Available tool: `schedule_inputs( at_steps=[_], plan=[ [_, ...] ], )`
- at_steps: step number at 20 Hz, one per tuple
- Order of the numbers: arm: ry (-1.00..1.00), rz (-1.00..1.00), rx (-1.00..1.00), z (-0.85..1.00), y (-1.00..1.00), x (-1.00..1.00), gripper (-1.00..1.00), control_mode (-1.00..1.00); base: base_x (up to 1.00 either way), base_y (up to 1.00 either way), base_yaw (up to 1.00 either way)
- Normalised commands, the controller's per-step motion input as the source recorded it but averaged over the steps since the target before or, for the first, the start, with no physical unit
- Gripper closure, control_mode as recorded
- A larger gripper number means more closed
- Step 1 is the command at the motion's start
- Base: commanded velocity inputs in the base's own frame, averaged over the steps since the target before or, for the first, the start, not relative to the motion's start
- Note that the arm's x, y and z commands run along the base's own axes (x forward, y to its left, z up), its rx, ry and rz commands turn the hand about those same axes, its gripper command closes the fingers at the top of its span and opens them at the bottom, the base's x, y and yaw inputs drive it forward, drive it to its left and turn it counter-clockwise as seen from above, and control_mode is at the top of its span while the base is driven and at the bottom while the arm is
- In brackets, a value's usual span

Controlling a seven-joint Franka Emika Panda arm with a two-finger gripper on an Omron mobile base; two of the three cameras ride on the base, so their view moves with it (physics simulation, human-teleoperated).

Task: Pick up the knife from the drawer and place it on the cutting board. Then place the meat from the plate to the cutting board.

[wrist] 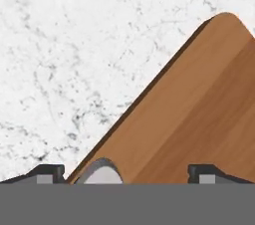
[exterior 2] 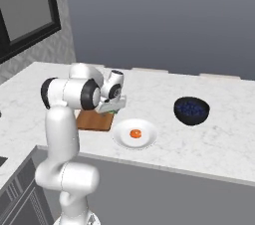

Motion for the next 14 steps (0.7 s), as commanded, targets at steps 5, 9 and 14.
schedule_inputs(
  at_steps=[5,9,14],
  plan=[
    [-0.13,-0.12,0.00,0.31,0.31,-0.99,-1.00,-1.00,0.00,0.00,0.00],
    [-0.11,-0.09,-0.01,0.27,0.43,-0.88,-1.00,-1.00,0.00,0.00,0.00],
    [-0.19,-0.09,0.00,0.89,-0.10,-0.90,-1.00,-1.00,0.00,0.00,0.00]
  ],
)
